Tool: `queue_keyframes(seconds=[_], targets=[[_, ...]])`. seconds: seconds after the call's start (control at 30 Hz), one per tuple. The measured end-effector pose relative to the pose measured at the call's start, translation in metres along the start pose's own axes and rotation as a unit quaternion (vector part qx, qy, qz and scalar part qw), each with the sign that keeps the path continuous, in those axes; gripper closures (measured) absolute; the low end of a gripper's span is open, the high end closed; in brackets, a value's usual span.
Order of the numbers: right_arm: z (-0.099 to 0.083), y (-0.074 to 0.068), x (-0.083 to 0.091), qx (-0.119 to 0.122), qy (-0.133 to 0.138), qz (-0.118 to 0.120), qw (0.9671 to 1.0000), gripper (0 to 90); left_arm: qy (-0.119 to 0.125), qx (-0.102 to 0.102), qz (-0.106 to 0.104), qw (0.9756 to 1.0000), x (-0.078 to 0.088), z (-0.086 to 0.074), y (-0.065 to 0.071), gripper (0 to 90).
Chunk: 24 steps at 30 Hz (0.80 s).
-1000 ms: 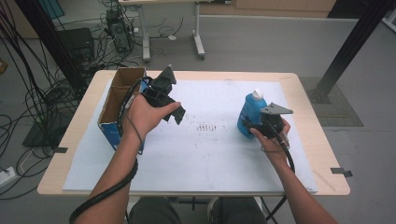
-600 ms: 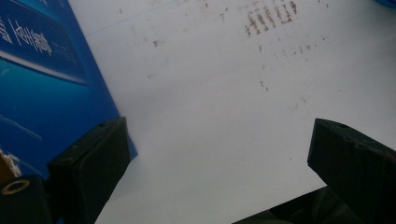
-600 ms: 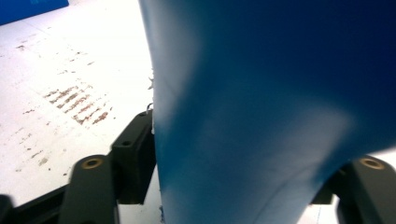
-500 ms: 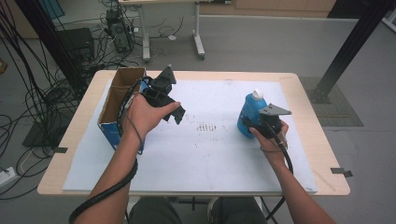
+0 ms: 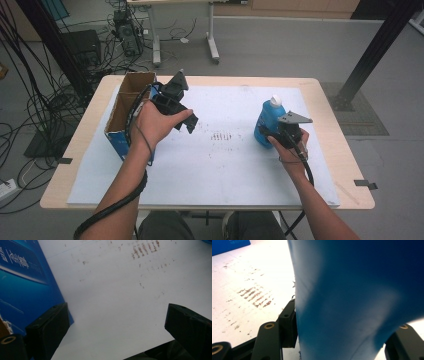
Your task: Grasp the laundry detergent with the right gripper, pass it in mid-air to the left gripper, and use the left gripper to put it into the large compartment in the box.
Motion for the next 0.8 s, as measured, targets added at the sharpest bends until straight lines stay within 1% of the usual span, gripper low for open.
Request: queue_keyframes(seconds=[0.5,0.8], targets=[[-0.0001,0.0004,0.0002,0.0,0.001,0.004,1.0,41.2,0.001,0.0,-0.001,1.0,-0.0011,-0.0007,0.0023,6.5],[-0.0001,0.0004,0.0002,-0.001,0.0,0.005,1.0,41.3,0.0,0.002,0.0,1.0,-0.0009,-0.0027,0.0005,6.4]])
Point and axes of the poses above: each handheld gripper's, and its own axes: x roughly backward along the jaws, z roughly out of its top, y roughly to its right, the point moved 7 cm from there along -x, roughly forward along the jaws, and after that the axes turned 7 degrees about -y, right-handed, at the moved point
